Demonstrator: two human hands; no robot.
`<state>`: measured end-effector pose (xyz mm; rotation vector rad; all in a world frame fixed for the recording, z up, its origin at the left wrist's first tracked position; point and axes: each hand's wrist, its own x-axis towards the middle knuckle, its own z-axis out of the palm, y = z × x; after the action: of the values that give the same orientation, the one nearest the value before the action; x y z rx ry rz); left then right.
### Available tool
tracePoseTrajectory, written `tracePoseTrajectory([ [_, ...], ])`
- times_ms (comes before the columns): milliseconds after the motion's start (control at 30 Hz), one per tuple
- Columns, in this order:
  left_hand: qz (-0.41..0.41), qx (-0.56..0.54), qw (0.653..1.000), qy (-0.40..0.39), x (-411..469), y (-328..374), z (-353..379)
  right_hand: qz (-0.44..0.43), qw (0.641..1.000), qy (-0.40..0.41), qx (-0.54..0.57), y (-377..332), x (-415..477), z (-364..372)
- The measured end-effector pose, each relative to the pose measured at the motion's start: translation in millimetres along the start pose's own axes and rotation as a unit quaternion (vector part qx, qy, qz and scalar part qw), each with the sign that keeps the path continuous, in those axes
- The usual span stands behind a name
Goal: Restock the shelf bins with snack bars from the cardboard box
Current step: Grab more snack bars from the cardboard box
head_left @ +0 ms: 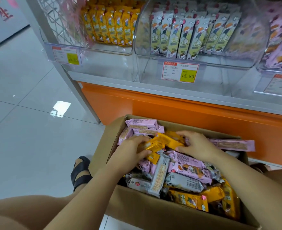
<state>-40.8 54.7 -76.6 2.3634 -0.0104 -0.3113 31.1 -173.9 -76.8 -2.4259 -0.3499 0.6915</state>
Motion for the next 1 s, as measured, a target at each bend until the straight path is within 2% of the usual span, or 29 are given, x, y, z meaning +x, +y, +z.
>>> tracePoseTrajectory([
  [167,-0.048,-0.005,0.998,-0.046,3.7,-7.0,-3.4,0.064,0.996,-0.054,0.010,11.6,14.6,-6.5],
  [333,-0.070,-0.010,0.995,-0.074,7.8,-5.3,-6.3,0.103,0.986,-0.113,0.073,16.9,32.0,-6.1],
  [500,-0.070,-0.045,0.993,-0.079,6.5,-14.0,0.3,0.115,0.977,-0.120,0.133,15.0,33.4,2.3],
  [867,-0.071,-0.154,0.984,-0.060,4.3,-11.6,11.0,0.111,0.984,-0.101,0.092,0.7,31.8,12.0],
  [1000,-0.082,-0.186,0.975,-0.086,1.4,-9.3,9.1,0.098,0.978,-0.118,0.141,-0.2,31.7,12.6],
])
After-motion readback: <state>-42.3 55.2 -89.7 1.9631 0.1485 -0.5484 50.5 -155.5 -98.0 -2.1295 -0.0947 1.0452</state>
